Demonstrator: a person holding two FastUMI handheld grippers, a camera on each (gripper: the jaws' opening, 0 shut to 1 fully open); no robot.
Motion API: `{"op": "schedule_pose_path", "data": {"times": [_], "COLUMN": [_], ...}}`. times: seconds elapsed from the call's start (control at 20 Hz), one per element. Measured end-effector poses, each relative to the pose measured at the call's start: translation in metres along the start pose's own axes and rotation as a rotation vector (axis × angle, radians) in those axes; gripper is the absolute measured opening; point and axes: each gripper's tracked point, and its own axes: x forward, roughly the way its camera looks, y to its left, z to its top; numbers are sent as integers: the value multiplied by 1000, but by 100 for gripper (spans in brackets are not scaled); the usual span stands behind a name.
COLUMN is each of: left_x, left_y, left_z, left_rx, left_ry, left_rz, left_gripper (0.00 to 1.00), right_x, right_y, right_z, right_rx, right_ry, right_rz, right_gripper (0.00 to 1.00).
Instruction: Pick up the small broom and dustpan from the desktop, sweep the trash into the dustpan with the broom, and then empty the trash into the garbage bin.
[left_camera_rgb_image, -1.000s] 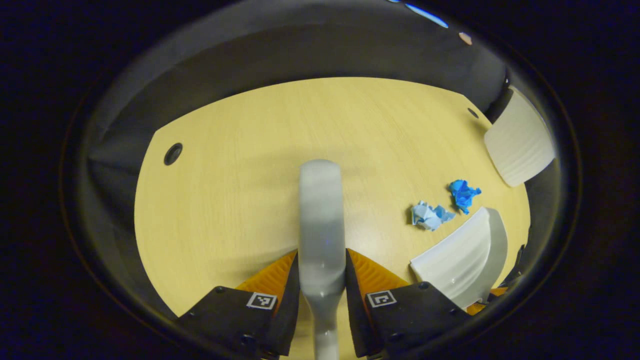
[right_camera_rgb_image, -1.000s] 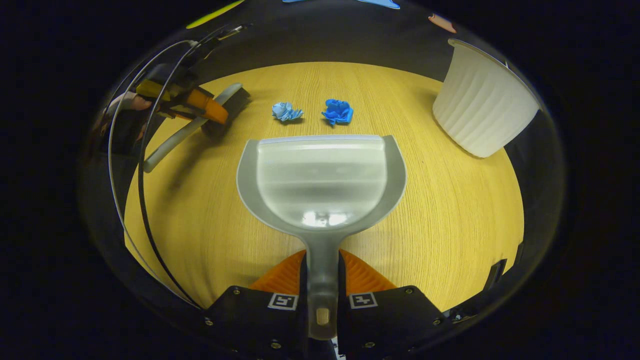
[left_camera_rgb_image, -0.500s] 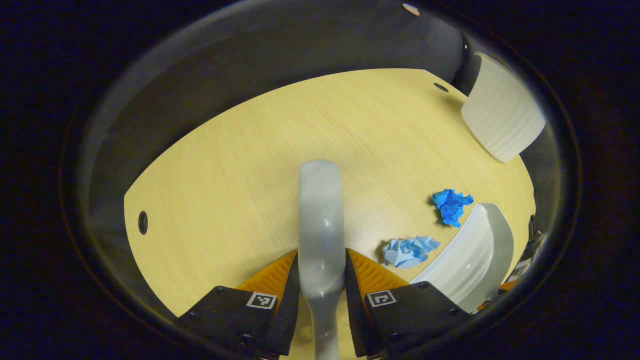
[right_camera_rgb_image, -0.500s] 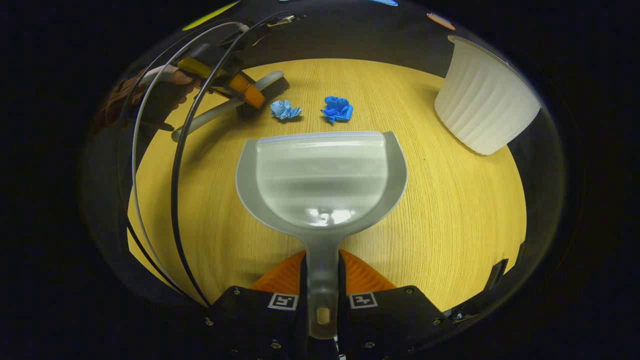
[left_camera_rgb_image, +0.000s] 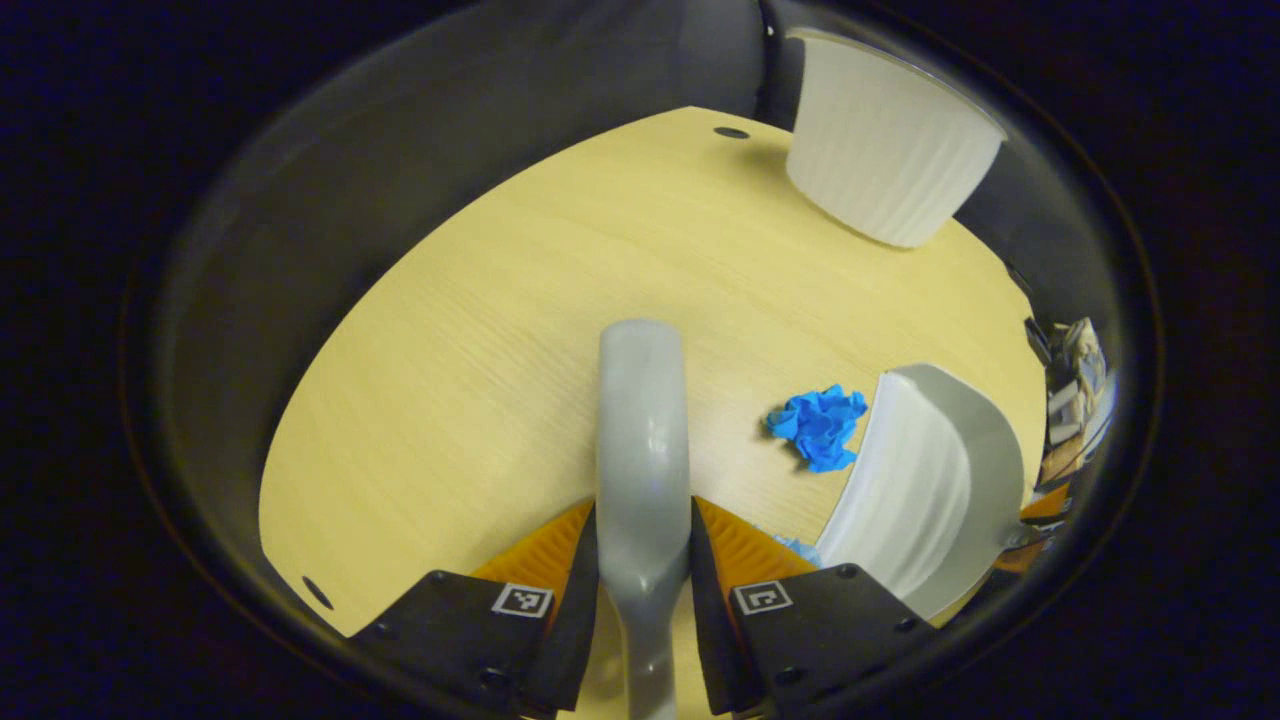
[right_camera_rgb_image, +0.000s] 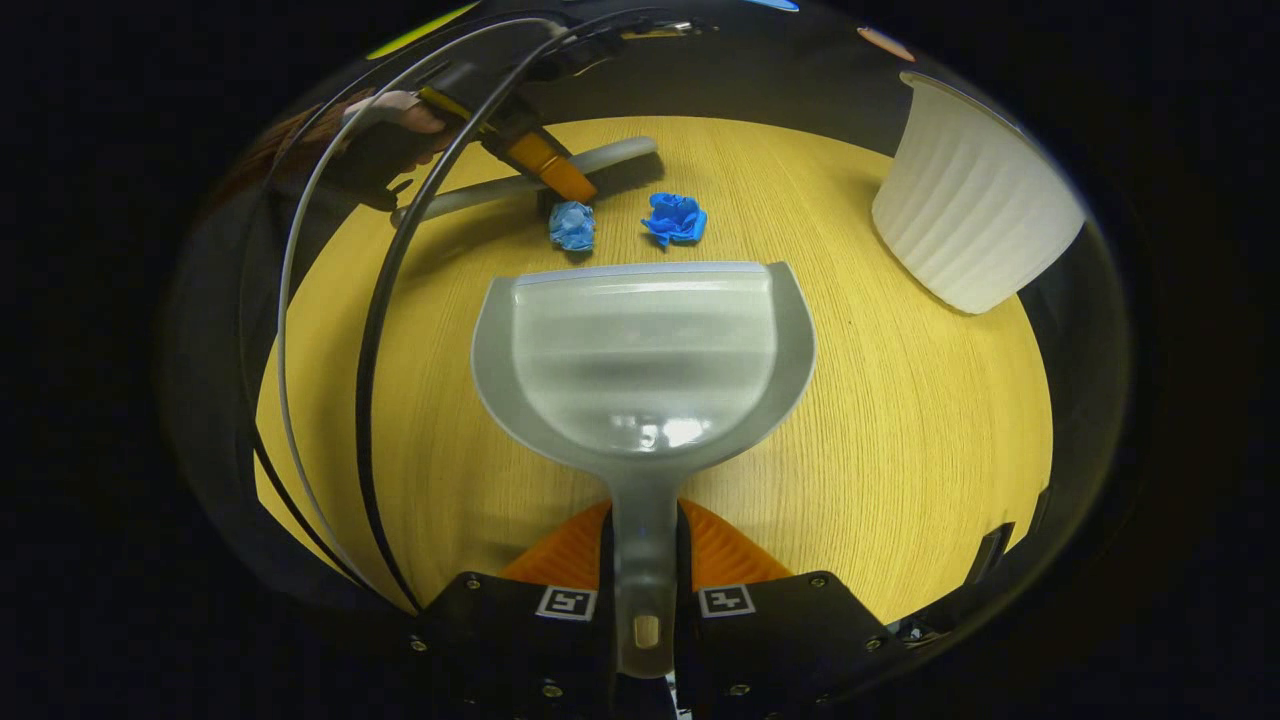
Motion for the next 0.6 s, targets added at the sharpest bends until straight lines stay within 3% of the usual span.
{"op": "schedule_pose_path", "data": {"times": [0.3,0.6], "left_x": [-11,-51], "left_y": [-53,-90], "left_z": [4,-5], "left_rx": [111,88], "left_ry": [13,37], "left_rz": [-145,-238], "left_gripper": [50,53], "right_x": [1,0], "right_y": [-1,-1], "right_z": [2,5], "right_rx": [-5,-5], "right_ry": [-4,-12], "right_rz": [0,2], "right_gripper": [23,23]}}
